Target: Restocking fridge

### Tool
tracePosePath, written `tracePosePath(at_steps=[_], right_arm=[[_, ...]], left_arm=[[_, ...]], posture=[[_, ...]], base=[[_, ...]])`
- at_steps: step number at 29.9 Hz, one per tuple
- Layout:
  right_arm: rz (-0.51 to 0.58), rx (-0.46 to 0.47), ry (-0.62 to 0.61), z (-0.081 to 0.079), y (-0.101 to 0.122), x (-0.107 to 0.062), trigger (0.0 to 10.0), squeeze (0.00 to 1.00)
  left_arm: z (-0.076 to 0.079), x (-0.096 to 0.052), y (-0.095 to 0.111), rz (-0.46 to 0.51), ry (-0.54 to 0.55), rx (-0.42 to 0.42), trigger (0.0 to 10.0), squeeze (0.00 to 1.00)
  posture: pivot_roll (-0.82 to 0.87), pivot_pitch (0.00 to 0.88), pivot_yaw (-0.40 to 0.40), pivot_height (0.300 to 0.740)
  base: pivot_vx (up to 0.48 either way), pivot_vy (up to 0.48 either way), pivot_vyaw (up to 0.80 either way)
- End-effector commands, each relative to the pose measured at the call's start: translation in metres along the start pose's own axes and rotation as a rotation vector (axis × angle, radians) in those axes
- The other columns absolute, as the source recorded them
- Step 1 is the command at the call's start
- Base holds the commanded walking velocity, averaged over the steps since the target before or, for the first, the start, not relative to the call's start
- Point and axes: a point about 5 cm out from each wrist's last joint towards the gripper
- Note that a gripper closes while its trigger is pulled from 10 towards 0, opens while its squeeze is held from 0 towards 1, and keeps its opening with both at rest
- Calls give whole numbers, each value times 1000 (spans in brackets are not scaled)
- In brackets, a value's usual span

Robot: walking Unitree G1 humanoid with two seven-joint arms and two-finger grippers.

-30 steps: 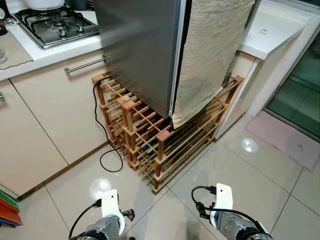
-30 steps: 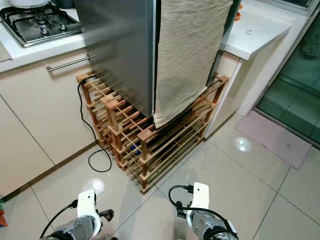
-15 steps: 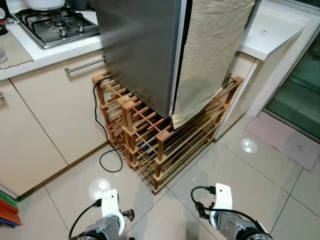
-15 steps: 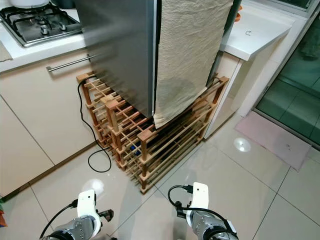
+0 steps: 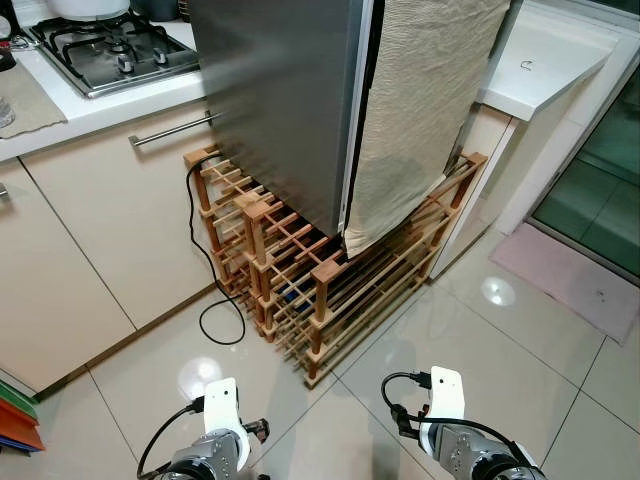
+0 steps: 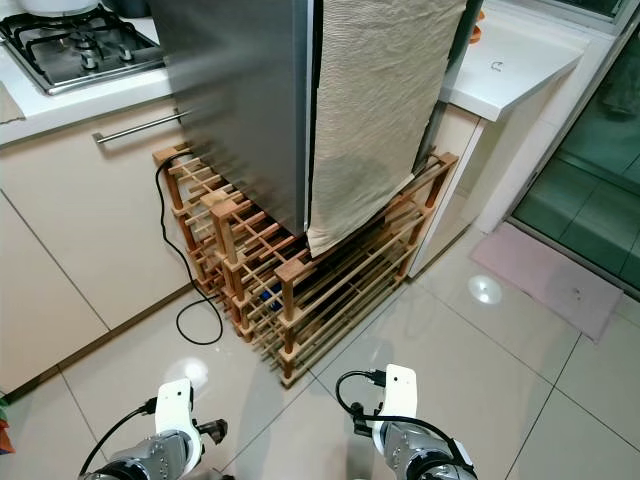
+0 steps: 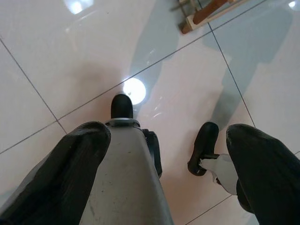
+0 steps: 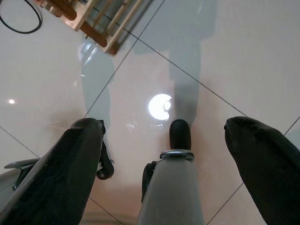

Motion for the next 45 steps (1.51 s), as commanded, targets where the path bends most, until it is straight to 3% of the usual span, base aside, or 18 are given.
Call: tracePosePath(at_steps=[1, 20, 26, 32, 35, 36, 37, 38, 45], right_arm=[[17, -3, -14, 6, 4, -1, 10000, 0], [22, 1, -26, 13, 8, -1, 10000, 0], [78, -56, 12, 10, 13, -2, 10000, 0], [94, -138, 55, 6, 16, -2, 10000, 0], [104, -175, 19, 8, 17, -2, 10000, 0], [112, -172, 8, 8, 17, -2, 10000, 0], [132, -169, -11, 8, 18, -2, 10000, 0], [141, -171, -21, 8, 19, -2, 10000, 0], [247, -203, -29, 6, 28, -4, 10000, 0]], left_arm=[[4, 0, 3, 15, -10, 24, 10000, 0], [10, 0, 5, 23, -23, 59, 10000, 0], [13, -1, 19, 143, -66, 235, 10000, 0], [16, -3, 24, 203, -139, 207, 10000, 0], [17, -3, 26, 228, -158, 201, 10000, 0], [37, -9, 59, 320, -211, 202, 10000, 0], [67, -23, 105, 462, -290, 223, 10000, 0], [74, -29, 118, 506, -311, 236, 10000, 0], [91, -47, 142, 681, -393, 281, 10000, 0]], posture=[[-75, 0, -14, 730], [-72, 0, -22, 730], [-64, 0, -23, 730], [-64, 0, -13, 730], [-63, 0, -12, 730], [-63, 0, -9, 730], [-61, 0, -6, 730], [-62, 0, -5, 730], [-65, 0, 3, 730]], base=[[0, 0, 0], [0, 0, 0], [0, 0, 0], [0, 0, 0], [0, 0, 0], [0, 0, 0], [0, 0, 0], [0, 0, 0], [0, 0, 0]])
Point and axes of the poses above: a point about 5 cm out from each wrist's last joint towards the gripper, its own x axis pointing out of the wrist towards the gripper, its own y axis along the axis of the wrist's last joint, z = x × y, and after that the axes turned 5 degrees about -x, right-handed
